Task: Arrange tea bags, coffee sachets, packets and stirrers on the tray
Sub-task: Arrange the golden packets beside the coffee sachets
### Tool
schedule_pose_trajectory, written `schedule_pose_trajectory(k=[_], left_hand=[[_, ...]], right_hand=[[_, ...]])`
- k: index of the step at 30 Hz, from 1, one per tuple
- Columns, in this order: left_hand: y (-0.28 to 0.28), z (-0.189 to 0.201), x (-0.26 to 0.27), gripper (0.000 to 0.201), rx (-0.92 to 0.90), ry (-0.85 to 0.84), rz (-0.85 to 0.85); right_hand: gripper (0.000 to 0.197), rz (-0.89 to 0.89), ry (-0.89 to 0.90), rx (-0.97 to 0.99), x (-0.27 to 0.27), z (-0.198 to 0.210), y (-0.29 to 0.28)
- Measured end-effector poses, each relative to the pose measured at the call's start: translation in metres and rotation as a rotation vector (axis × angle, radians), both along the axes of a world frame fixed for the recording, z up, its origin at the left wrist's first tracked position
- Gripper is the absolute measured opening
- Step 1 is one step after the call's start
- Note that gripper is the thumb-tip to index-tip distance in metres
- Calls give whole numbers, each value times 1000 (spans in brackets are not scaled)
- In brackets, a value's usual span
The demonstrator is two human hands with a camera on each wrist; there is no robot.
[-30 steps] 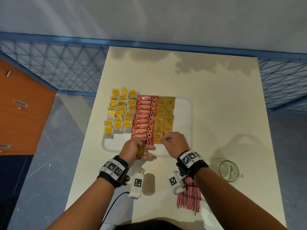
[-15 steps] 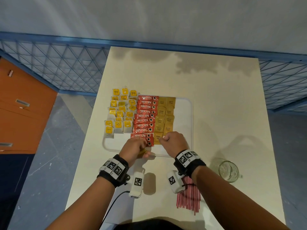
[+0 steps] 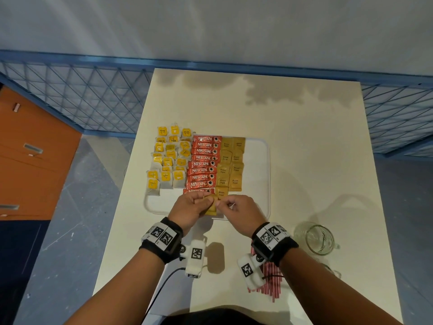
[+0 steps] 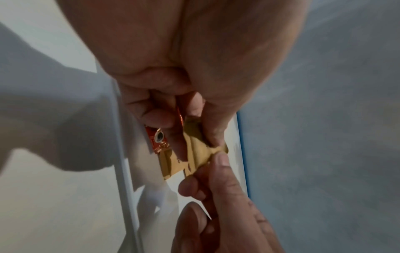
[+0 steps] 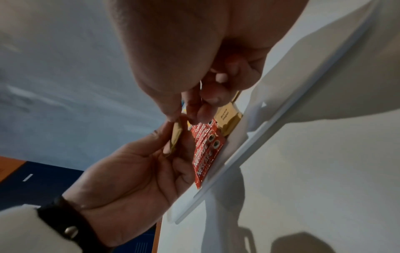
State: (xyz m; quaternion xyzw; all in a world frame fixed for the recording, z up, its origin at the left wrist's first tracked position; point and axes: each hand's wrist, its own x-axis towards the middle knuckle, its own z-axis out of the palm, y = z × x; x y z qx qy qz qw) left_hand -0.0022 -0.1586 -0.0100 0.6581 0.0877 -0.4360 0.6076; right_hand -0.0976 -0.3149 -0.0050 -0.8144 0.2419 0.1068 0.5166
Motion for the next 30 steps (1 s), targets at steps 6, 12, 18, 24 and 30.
schedule_pose_trajectory(k=[6, 12, 18, 24, 30], left_hand=[[-5, 1, -4, 7, 26, -60, -7], [-7, -1, -4, 6, 46, -94, -43], [-2, -6, 8, 10, 263, -451, -227], [11, -7, 26, 25, 565, -737, -607], [10, -9, 31, 35, 653, -864, -795]], right_hand=[[16, -112, -9, 17, -4, -5, 5], [15, -81, 15, -28, -5, -4, 0], [20, -115, 77, -131, 1, -5, -21], [33, -171, 165, -164, 5, -18, -39], [42, -172, 234, -187, 9, -28, -41]])
